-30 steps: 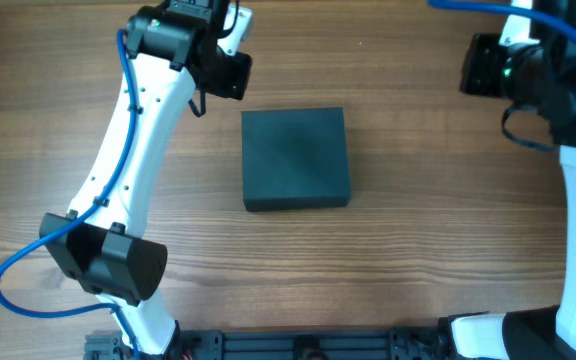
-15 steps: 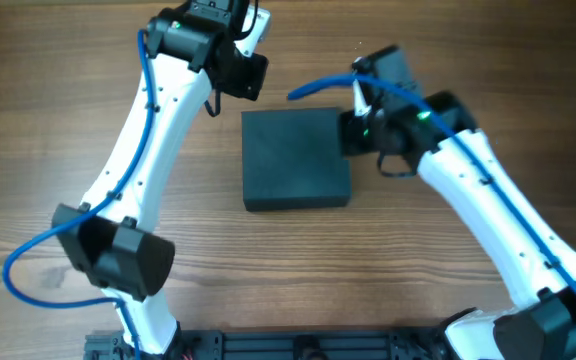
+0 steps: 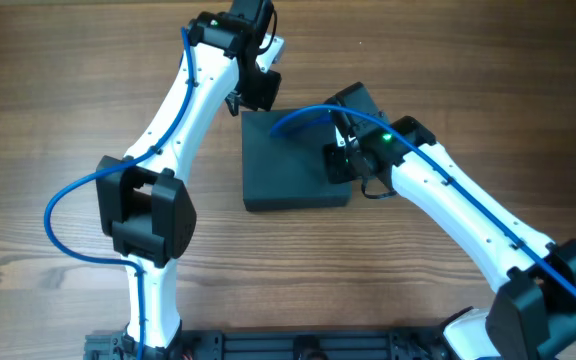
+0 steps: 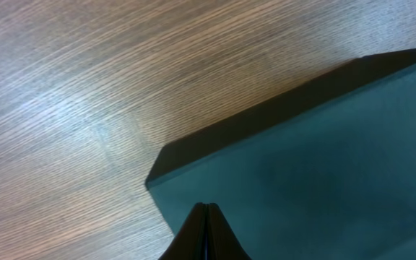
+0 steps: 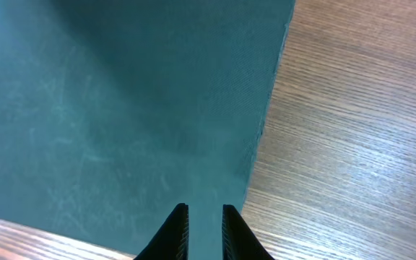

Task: Pack container
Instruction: 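Press down on the closed lid top with both grippers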

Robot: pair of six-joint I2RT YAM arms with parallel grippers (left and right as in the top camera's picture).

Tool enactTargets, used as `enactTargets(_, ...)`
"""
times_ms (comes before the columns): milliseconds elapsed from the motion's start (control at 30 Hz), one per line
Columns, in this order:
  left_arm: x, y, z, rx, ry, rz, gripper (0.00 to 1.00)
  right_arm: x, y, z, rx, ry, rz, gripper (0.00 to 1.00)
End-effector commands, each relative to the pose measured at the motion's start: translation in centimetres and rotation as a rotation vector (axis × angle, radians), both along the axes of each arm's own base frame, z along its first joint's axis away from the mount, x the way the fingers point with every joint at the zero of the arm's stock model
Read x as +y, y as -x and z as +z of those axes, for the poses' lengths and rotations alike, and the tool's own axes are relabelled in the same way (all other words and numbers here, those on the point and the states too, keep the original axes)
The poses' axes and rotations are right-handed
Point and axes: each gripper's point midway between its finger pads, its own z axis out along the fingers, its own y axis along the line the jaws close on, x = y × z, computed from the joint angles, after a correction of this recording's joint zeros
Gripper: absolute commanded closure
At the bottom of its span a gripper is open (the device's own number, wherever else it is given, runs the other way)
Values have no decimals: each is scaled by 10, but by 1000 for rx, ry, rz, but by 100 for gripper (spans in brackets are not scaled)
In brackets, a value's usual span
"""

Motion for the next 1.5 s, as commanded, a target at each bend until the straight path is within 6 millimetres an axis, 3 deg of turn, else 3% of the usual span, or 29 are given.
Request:
enactTargets(0, -7, 4, -14, 41, 8, -18, 96, 4, 1, -13, 32, -5, -4, 84)
enactTargets(400, -14, 7, -22, 65, 26, -29, 96, 11, 3, -55, 132, 14, 8, 84)
enactTargets(533, -12, 10, -34, 82, 20, -29, 96, 11, 3, -58, 136, 17, 8, 85)
enactTargets(800, -5, 35, -83, 174, -3, -28, 96, 11, 3, -59, 137, 18, 8, 86)
enactTargets(1133, -4, 36, -85, 170, 0, -27, 95, 13, -1, -57, 120, 8, 9, 86)
enactTargets(1200, -4, 34, -81, 159, 4, -27, 90, 16, -6, -53, 105, 0, 9, 85)
enactTargets(1300, -2, 26, -66, 113, 6, -23, 60, 19, -21, -37, 61, -18, 7, 83)
enactTargets(1367, 8, 11, -40, 35, -4, 1, 42, 12, -43, -11, 5, -36, -18, 81)
enactTargets(1467, 23, -5, -7, -45, 11, 42, 34, -12, -71, 29, -79, -36, -88, 80)
